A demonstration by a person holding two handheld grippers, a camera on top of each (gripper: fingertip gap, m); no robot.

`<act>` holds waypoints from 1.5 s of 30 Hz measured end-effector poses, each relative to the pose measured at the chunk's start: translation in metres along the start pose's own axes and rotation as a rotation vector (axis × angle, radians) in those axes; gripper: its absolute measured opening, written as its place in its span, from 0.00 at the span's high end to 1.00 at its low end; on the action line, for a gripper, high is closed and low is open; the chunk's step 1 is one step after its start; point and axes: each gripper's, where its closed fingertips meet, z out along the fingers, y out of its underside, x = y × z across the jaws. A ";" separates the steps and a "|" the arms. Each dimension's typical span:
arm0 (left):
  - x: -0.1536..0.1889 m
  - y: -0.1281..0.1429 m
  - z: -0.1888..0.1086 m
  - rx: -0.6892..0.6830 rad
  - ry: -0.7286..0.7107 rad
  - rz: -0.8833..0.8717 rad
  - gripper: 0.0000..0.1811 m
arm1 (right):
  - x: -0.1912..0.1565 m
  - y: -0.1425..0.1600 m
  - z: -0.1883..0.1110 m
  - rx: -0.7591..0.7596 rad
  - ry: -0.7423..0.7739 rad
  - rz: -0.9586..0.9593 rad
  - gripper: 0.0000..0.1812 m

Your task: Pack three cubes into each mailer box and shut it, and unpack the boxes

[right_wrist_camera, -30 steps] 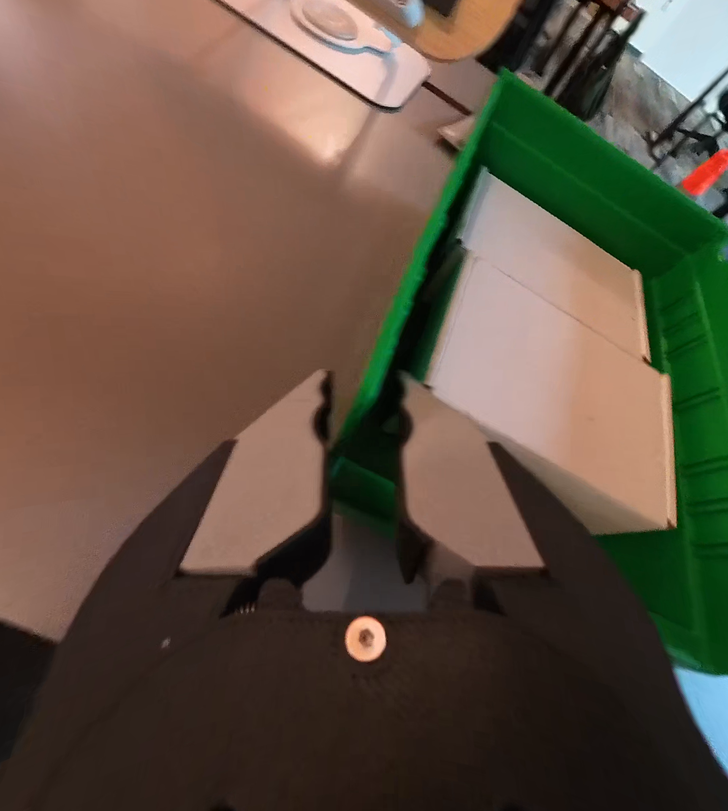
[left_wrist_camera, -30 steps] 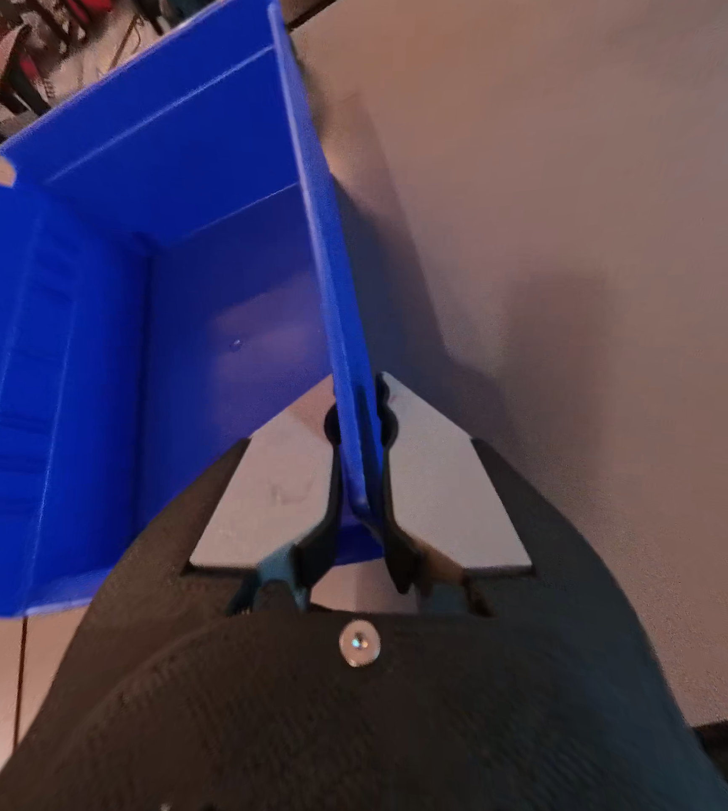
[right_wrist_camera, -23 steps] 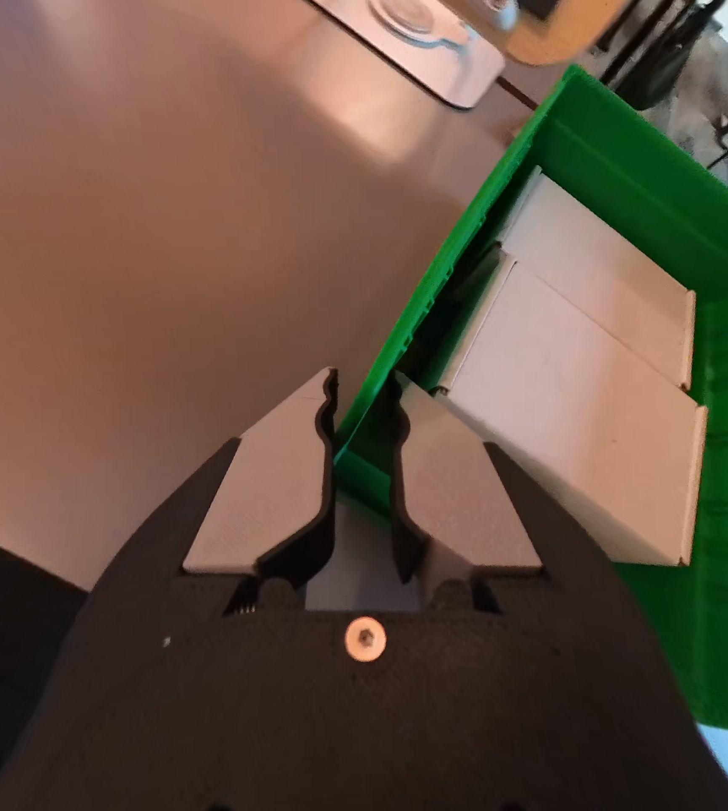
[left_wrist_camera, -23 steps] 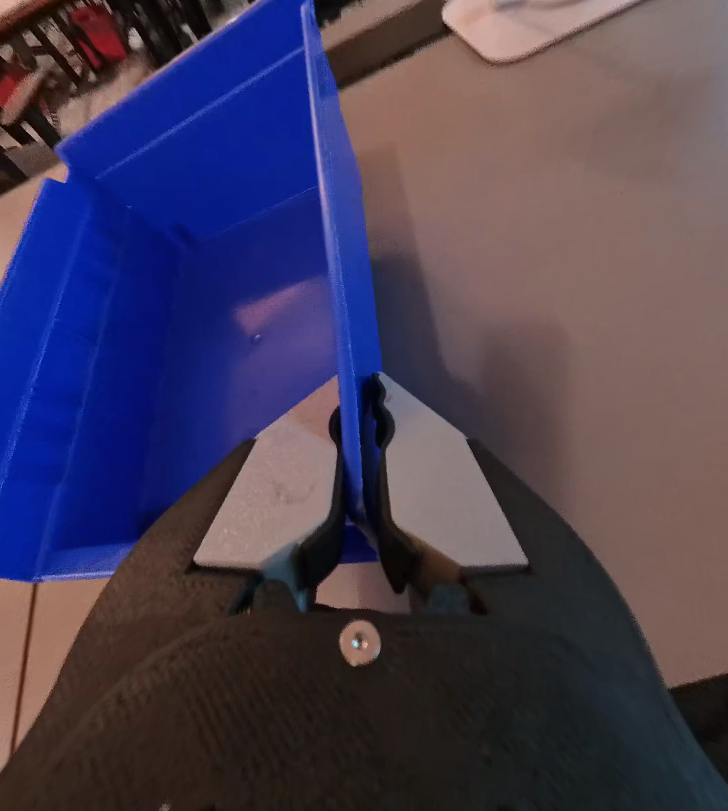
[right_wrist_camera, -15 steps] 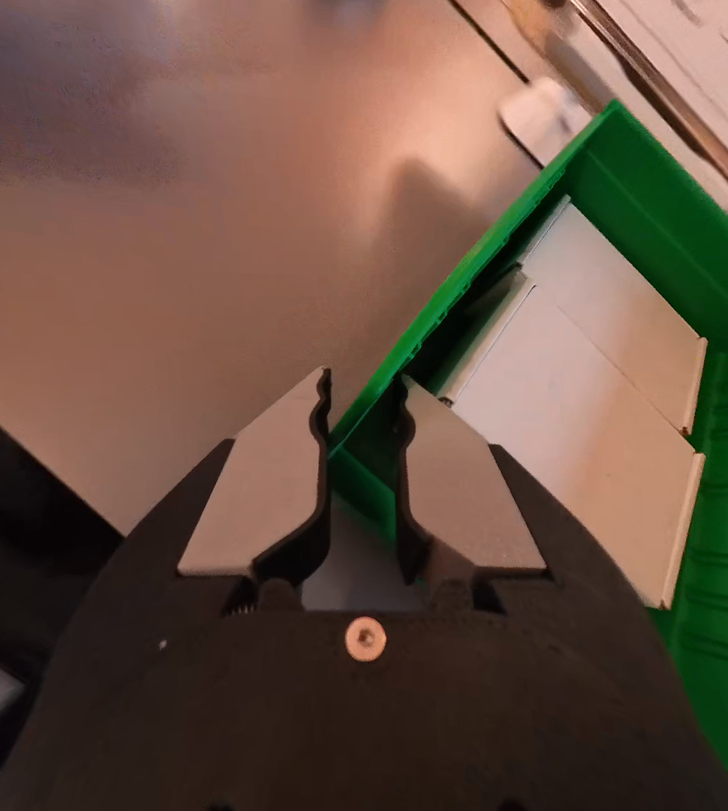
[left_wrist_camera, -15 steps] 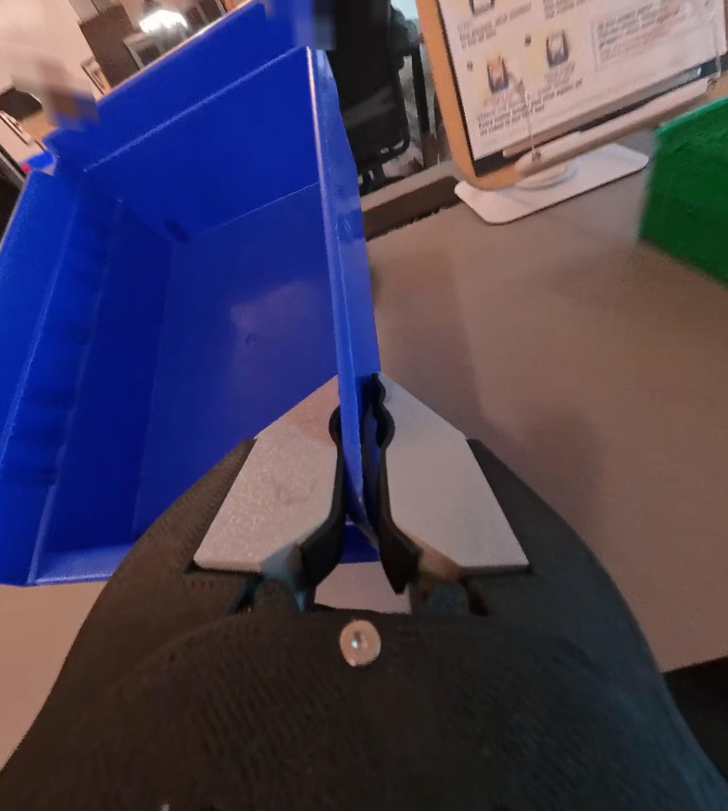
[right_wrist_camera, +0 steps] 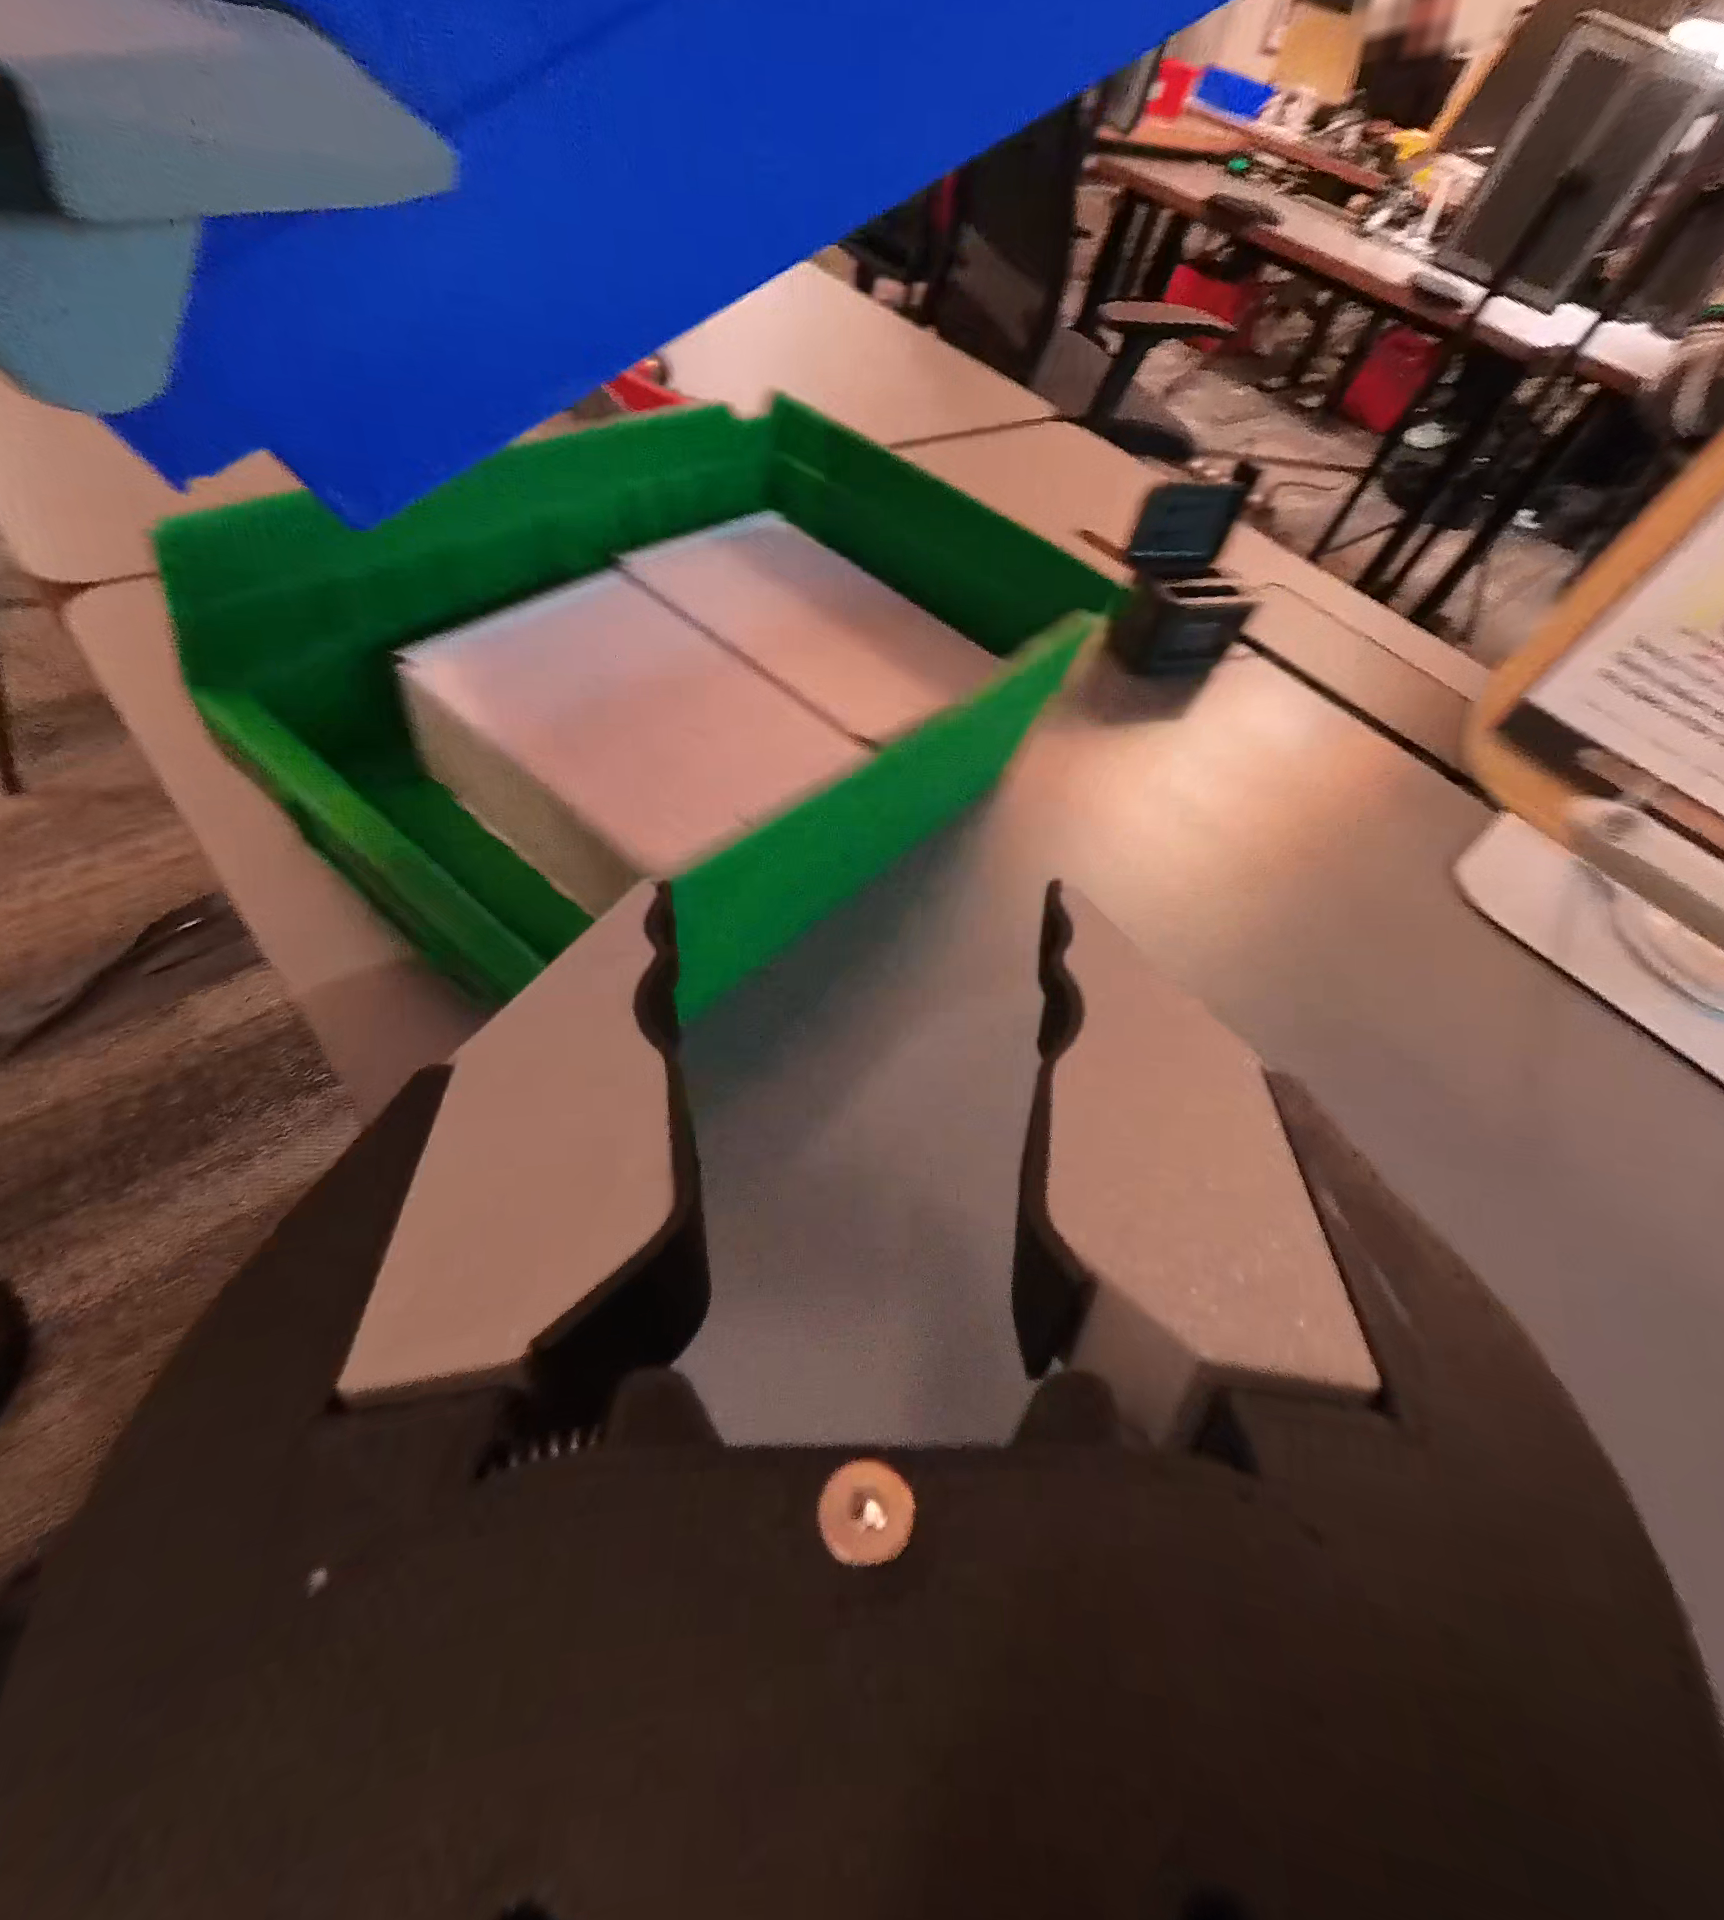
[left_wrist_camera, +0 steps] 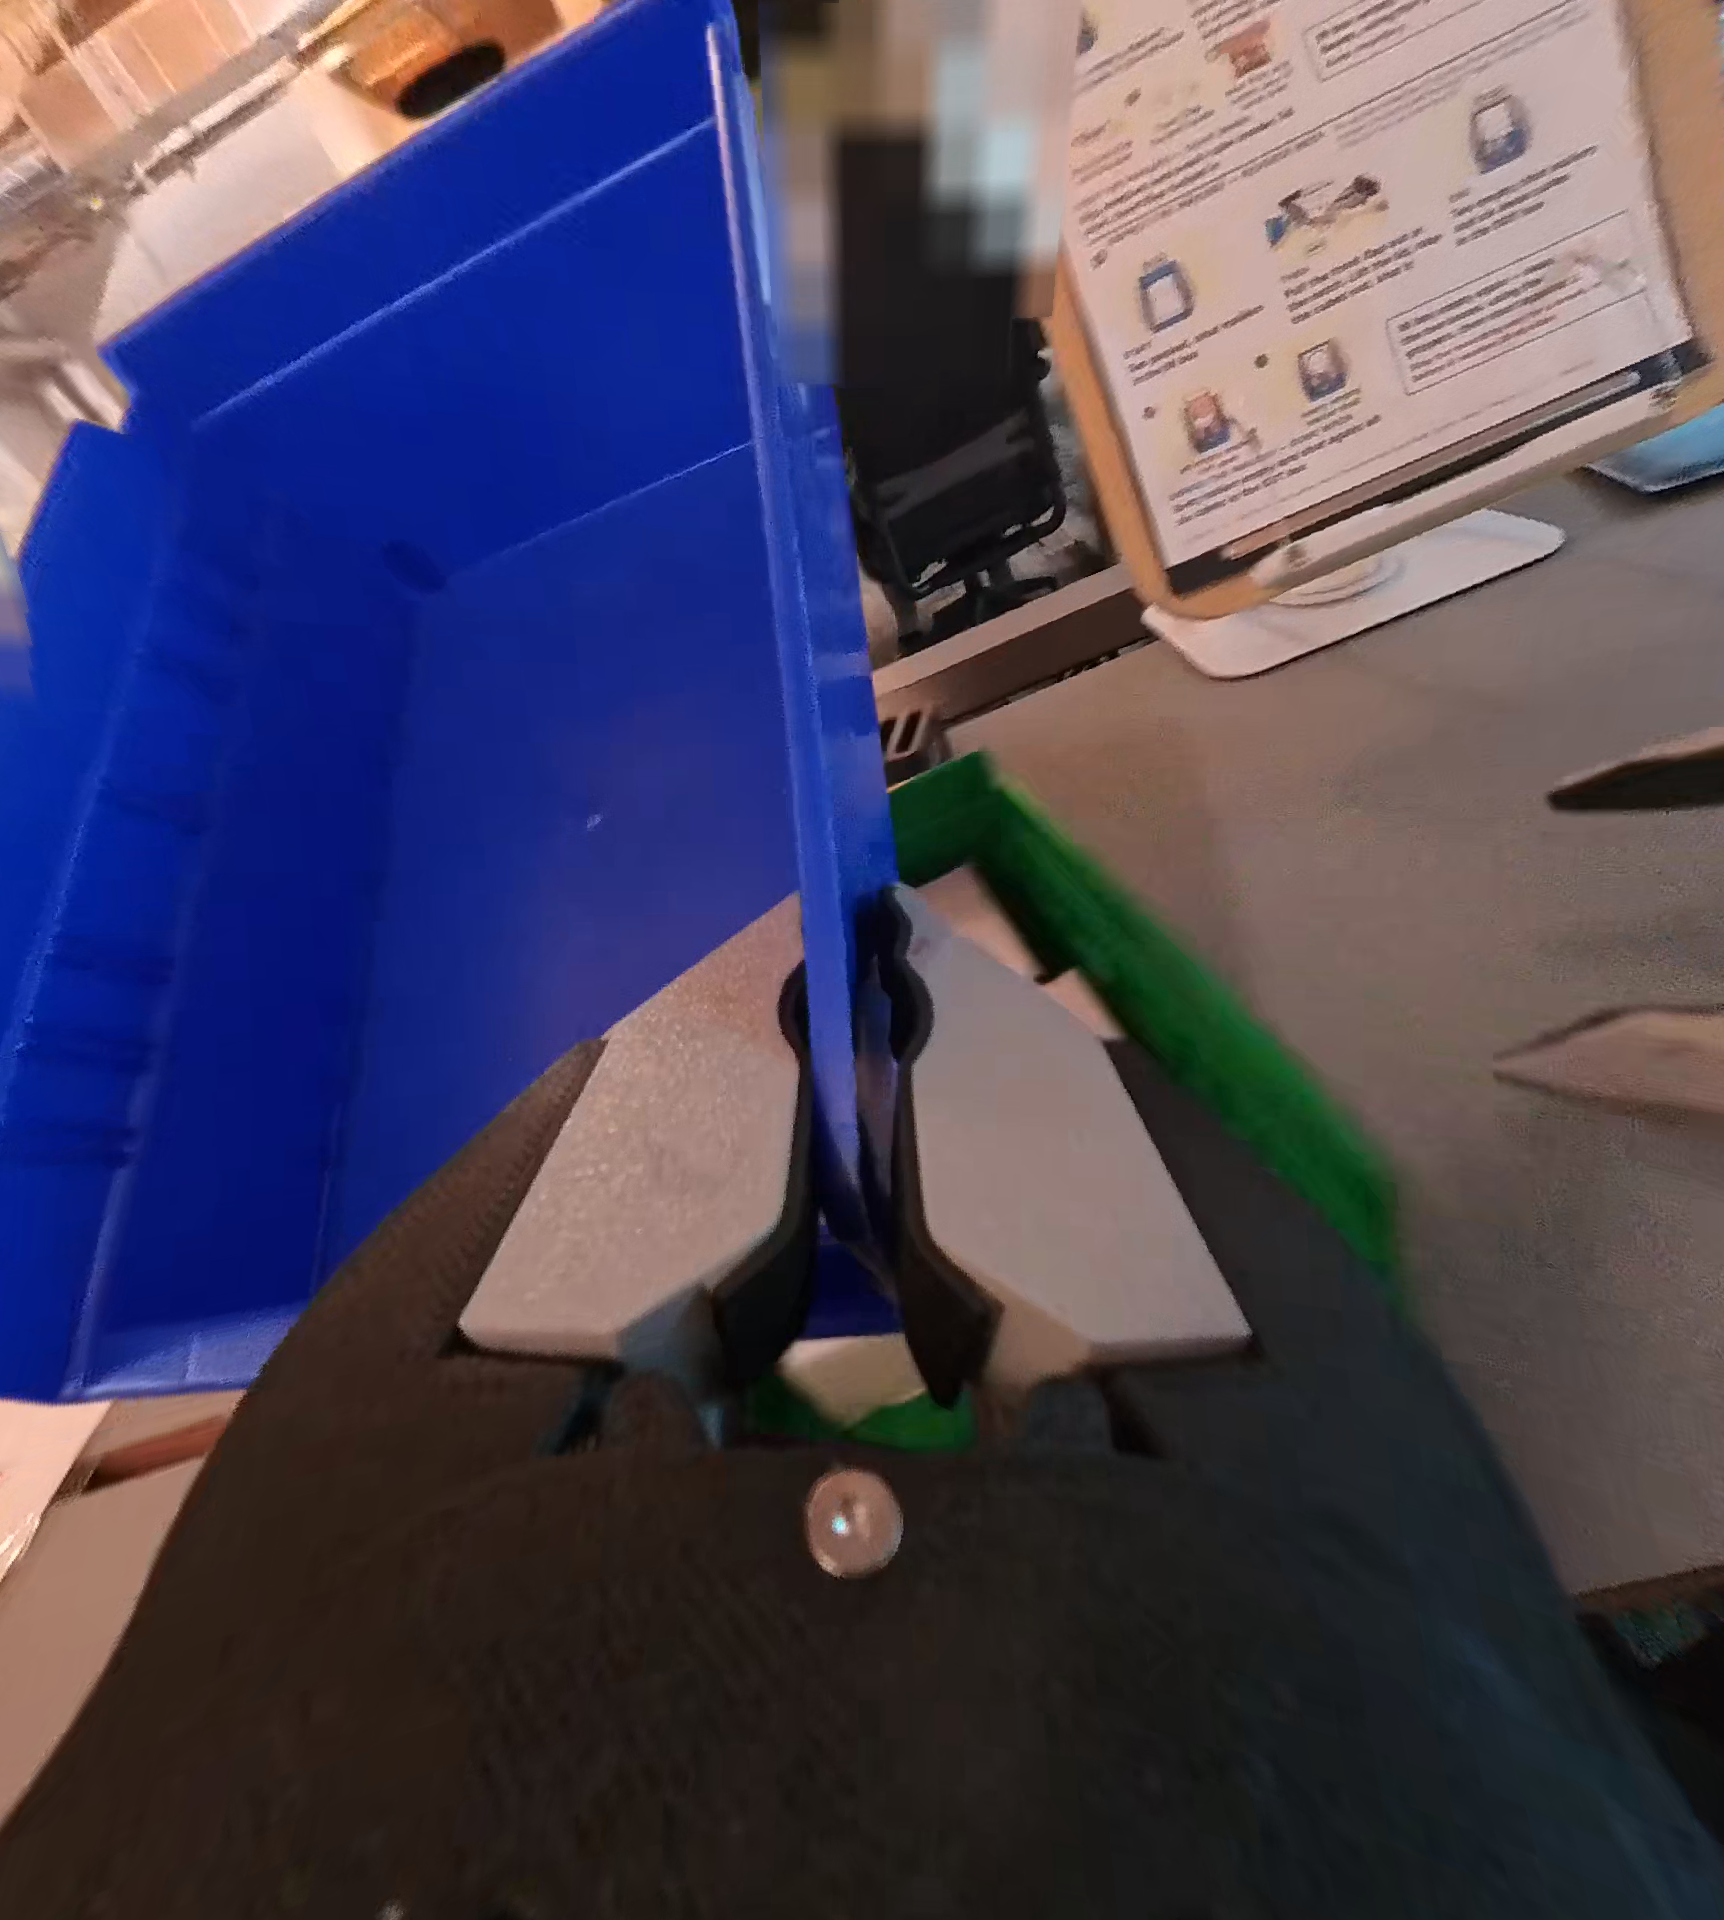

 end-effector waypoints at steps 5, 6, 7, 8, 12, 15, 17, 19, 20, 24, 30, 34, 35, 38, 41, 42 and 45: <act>0.085 -0.037 -0.004 0.067 0.160 0.085 0.97 | 0.069 0.028 -0.054 -0.014 0.145 -0.032 0.64; 0.108 -0.042 -0.003 0.073 0.204 0.108 0.97 | 0.088 0.036 -0.071 -0.021 0.172 -0.034 0.65; 0.133 -0.046 -0.002 0.080 0.250 0.127 0.97 | 0.111 0.044 -0.090 -0.031 0.212 -0.026 0.66; 0.158 -0.050 0.000 0.088 0.298 0.141 0.97 | 0.137 0.051 -0.111 -0.043 0.259 -0.006 0.66; 0.258 -0.055 0.013 0.063 0.487 0.191 0.97 | 0.213 0.083 -0.192 -0.114 0.331 0.130 0.64; 0.322 -0.047 0.029 0.020 0.583 0.205 0.97 | 0.234 0.100 -0.228 -0.138 0.301 0.174 0.66; 0.357 -0.037 0.038 -0.021 0.620 0.208 0.97 | 0.244 0.108 -0.239 -0.152 0.314 0.175 0.65; 0.388 -0.024 0.046 -0.063 0.658 0.195 0.97 | 0.245 0.112 -0.240 -0.152 0.299 0.169 0.65; 0.402 -0.019 0.049 -0.074 0.680 0.177 0.96 | 0.242 0.114 -0.237 -0.161 0.276 0.162 0.65; 0.430 -0.010 0.049 -0.088 0.700 0.159 0.96 | 0.228 0.121 -0.220 -0.213 0.221 0.089 0.64; 0.394 -0.021 0.002 -0.102 0.884 0.048 0.73 | 0.190 0.113 -0.193 -0.219 0.104 0.015 0.63; 0.293 -0.020 0.012 -0.085 0.715 -0.029 0.68 | 0.145 0.097 -0.174 -0.189 -0.003 -0.044 0.62; 0.258 -0.016 0.022 -0.096 0.616 -0.036 0.67 | 0.133 0.093 -0.169 -0.183 -0.022 -0.063 0.63; 0.159 0.027 0.049 -0.231 0.327 -0.049 0.61 | 0.114 0.102 -0.151 -0.245 -0.006 -0.145 0.68; 0.102 0.083 0.060 -0.425 0.186 -0.054 0.54 | 0.132 0.134 -0.142 -0.418 0.114 -0.223 0.69; 0.096 0.096 0.061 -0.460 0.188 -0.068 0.53 | 0.140 0.139 -0.142 -0.440 0.143 -0.226 0.66; 0.086 0.120 0.068 -0.522 0.183 -0.090 0.53 | 0.150 0.147 -0.150 -0.461 0.125 -0.143 0.64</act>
